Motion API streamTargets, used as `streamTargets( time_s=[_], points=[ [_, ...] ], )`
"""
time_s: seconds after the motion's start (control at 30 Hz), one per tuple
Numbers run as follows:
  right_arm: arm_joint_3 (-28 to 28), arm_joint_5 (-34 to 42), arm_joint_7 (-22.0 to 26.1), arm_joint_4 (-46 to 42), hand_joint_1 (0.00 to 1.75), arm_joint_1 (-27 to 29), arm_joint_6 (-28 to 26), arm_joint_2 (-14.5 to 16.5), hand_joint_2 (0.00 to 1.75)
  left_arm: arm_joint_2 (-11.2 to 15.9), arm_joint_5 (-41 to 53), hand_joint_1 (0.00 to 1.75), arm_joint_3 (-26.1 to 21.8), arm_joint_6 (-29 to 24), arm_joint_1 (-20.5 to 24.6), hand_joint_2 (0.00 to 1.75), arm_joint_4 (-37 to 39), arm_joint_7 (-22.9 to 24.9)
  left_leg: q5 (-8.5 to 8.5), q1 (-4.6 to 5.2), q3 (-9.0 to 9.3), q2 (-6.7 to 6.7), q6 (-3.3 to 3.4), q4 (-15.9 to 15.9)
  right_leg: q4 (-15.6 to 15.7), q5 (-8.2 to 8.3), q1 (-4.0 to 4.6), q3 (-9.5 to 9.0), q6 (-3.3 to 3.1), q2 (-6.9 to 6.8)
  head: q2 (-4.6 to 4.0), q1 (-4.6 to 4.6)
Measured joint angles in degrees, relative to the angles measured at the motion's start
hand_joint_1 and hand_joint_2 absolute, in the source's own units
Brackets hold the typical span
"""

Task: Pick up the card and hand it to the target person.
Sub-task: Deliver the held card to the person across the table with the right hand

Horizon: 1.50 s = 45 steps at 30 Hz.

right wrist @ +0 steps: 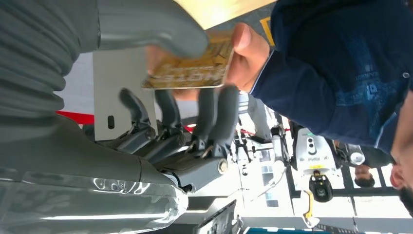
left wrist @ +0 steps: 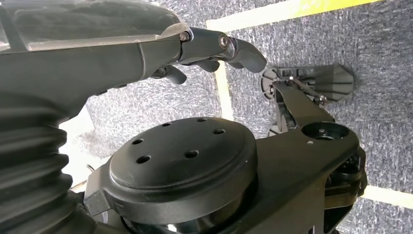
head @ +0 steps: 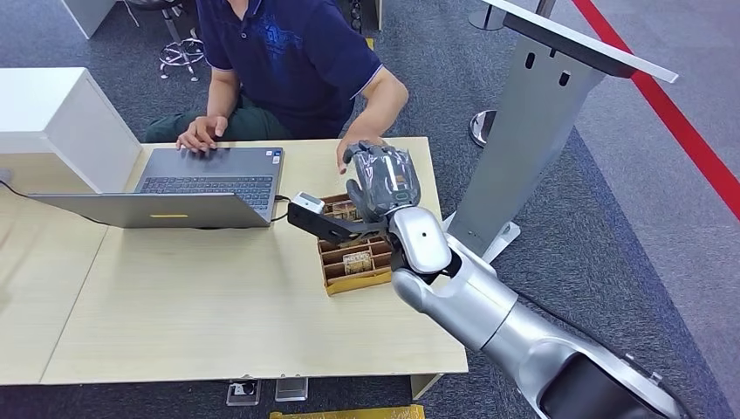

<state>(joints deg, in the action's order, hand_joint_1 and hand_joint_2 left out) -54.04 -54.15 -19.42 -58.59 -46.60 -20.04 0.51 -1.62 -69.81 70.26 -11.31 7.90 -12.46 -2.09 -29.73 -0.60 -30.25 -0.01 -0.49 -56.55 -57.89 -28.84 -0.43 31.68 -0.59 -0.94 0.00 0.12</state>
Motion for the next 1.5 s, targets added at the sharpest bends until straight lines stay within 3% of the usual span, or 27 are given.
streamTargets(
  time_s=[0.3,0.53,0.83,1.0,1.27,1.5],
  points=[
    [-0.23,2.42,1.05,3.78,0.00,-0.13,-2.06,0.59,1.75,0.01,-0.73,0.00,0.03,-0.05,-0.24,0.00,0.00,-1.07,0.00,0.00,0.02,0.01,0.00,0.00,0.00,0.00,0.00,0.02,0.00,0.01,0.00,-0.01],
    [1.60,11.25,4.39,0.96,0.00,2.94,-4.41,-0.73,1.75,0.02,-1.47,0.00,0.01,0.01,-0.37,0.00,0.00,-1.37,0.00,0.00,0.06,0.02,0.00,-0.01,0.02,0.00,0.00,0.04,0.00,0.02,0.00,-0.02],
    [7.83,39.83,17.50,-12.30,0.00,15.83,-5.48,-7.11,1.75,0.15,-2.85,0.00,-0.01,-0.02,-1.41,0.00,0.00,-2.38,-0.04,0.00,0.06,0.03,0.00,-0.02,0.07,-0.01,0.00,0.04,0.01,0.03,0.00,0.01],
    [11.80,51.34,25.34,-18.85,0.00,25.66,-5.55,-10.13,1.75,0.20,-3.50,0.00,-0.04,-0.39,-1.67,0.00,0.00,-2.42,-0.05,0.00,0.06,0.03,-0.01,-0.02,0.08,-0.02,0.00,0.04,0.01,0.03,0.00,-0.04],
    [18.79,57.95,31.98,-26.27,0.00,39.83,-5.31,-12.47,1.75,0.26,-4.50,0.00,-0.21,-0.82,-1.83,0.00,0.00,-2.46,-0.07,0.00,0.03,0.03,0.00,-0.01,0.08,-0.04,0.00,0.02,0.03,0.03,0.00,-0.03],
    [22.22,58.83,33.10,-27.50,0.00,45.25,-5.37,-12.75,1.75,0.26,-4.57,0.00,-0.25,-0.85,-1.83,0.00,0.00,-2.67,-0.07,0.00,0.05,0.04,0.00,-0.01,0.08,-0.04,0.00,0.00,0.03,0.03,0.00,0.00]
  ],
)
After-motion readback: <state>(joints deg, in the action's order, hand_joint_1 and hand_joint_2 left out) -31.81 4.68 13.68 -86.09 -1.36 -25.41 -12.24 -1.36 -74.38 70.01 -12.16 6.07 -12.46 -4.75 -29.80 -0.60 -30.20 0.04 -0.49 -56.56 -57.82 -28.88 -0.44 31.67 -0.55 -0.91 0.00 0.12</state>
